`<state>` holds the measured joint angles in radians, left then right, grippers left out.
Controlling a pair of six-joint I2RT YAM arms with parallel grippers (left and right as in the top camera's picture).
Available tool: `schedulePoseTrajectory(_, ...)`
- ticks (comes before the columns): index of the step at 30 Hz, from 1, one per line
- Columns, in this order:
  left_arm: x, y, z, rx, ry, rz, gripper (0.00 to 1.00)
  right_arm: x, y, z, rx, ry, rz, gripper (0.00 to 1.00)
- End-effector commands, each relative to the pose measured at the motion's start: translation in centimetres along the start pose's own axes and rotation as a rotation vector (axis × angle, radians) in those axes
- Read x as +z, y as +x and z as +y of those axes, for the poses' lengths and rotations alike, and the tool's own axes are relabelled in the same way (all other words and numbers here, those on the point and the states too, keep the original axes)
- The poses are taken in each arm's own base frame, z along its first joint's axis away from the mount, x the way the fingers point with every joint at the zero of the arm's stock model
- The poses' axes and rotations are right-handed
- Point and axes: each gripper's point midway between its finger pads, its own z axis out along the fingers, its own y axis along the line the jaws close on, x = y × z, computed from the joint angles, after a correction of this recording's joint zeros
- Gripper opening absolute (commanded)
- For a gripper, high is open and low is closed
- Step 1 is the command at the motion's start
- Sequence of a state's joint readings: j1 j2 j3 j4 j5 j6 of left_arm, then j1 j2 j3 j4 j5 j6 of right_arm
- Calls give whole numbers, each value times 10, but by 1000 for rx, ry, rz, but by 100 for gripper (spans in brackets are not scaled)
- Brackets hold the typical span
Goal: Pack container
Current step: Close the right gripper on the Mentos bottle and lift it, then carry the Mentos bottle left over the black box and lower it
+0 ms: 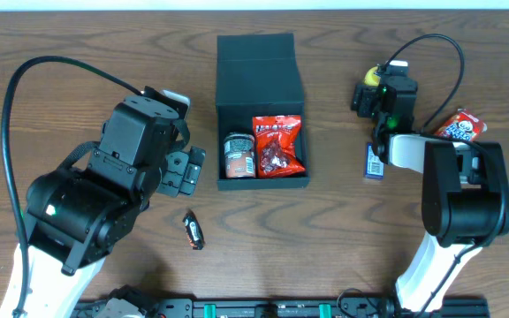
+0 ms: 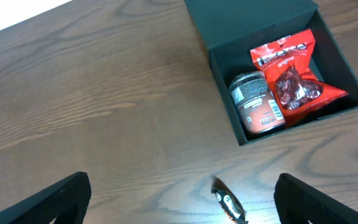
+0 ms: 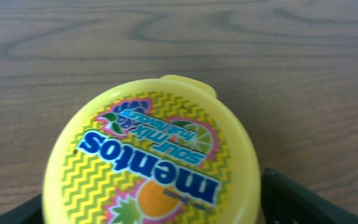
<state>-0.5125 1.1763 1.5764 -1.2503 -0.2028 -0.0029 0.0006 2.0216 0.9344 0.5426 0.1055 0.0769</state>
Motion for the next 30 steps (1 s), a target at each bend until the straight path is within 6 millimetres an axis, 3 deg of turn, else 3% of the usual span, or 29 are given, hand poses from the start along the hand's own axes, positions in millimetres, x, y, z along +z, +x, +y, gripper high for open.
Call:
schedulePoseTrajectory(1,2,1,3,8,-16,7,95,1,-6,-9,20,26,-13,73)
schedulePoseTrajectory(12,2,2,3,13,-17,9,95,1,-4,-9,20,27,-2,59)
schedulePoseTrajectory(14,2,2,3,15,-16,10,95,1,-3,-9,20,27,1,50)
schedulePoseTrajectory(17,2,3,3,17,-16,12,95,1,-3,-9,51,26,1,45)
schedulePoseTrajectory(20,2,3,3,17,-17,13,95,1,-3,-9,65,26,0,29)
schedulePoseTrajectory(24,2,4,3,18,-20,18,95,1,-3,-9,64,25,1,24)
schedulePoseTrajectory(28,2,6,4,21,-21,25,95,0,-2,-8,63,24,9,1)
schedulePoseTrajectory(30,2,7,4,21,-22,29,95,-2,-1,-3,59,9,20,1)
